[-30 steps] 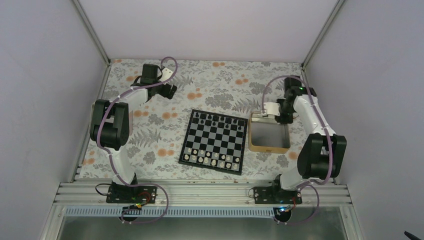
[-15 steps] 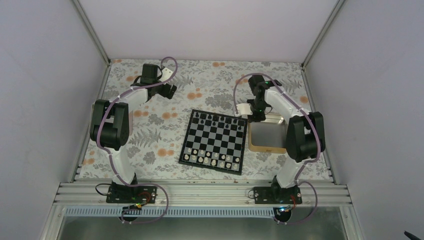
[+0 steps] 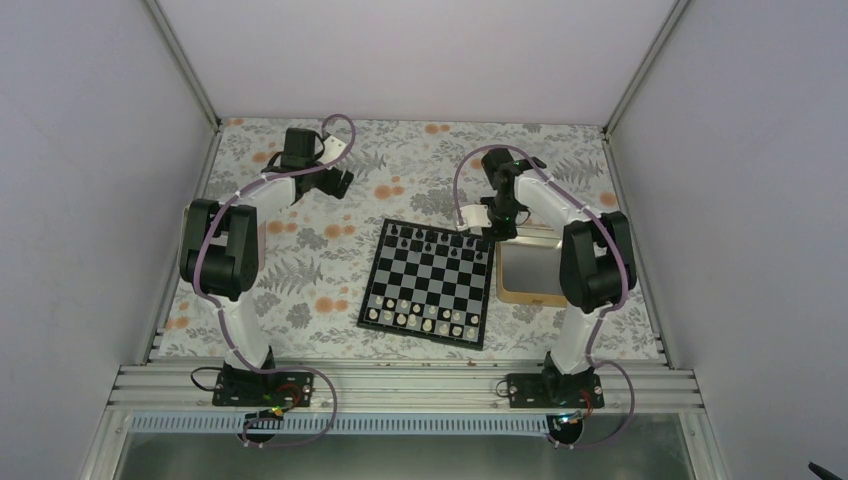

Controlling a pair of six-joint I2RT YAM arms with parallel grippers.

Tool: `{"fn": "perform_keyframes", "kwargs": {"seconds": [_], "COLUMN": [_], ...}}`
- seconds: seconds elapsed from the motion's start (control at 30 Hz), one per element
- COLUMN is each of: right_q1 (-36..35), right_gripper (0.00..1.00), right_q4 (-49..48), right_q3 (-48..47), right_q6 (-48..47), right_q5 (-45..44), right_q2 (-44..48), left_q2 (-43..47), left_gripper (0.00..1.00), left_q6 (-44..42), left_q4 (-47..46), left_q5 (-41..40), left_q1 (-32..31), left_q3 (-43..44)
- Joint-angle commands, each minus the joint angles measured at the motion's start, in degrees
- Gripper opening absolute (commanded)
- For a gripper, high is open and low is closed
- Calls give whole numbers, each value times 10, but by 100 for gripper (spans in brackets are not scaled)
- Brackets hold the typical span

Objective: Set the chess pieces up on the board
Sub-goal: Place the chess piece on the chessboard.

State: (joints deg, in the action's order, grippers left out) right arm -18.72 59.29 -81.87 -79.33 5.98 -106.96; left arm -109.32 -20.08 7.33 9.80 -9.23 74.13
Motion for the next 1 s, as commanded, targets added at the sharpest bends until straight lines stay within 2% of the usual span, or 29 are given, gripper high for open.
{"fn": "perform_keyframes", "kwargs": {"seconds": [0.0,0.7,0.97], "right_q1": [-5,-8,-8], "right_gripper": [9,12,21], "right_q4": [-4,-12,-7], "right_q3": [-13,-24,-24], "right_q6": [8,10,16], "right_q5": [17,21,22], "right_q2": [-10,-48,-49], "left_q2": [15,20,17], "left_gripper": [100,100,100], "left_q6": [-3,-4,-4], "left_q4": [-13,-14,-16], "left_q5": [3,3,4], "left_q1": [-1,1,0], "left_q3": [-6,-9,-9]}}
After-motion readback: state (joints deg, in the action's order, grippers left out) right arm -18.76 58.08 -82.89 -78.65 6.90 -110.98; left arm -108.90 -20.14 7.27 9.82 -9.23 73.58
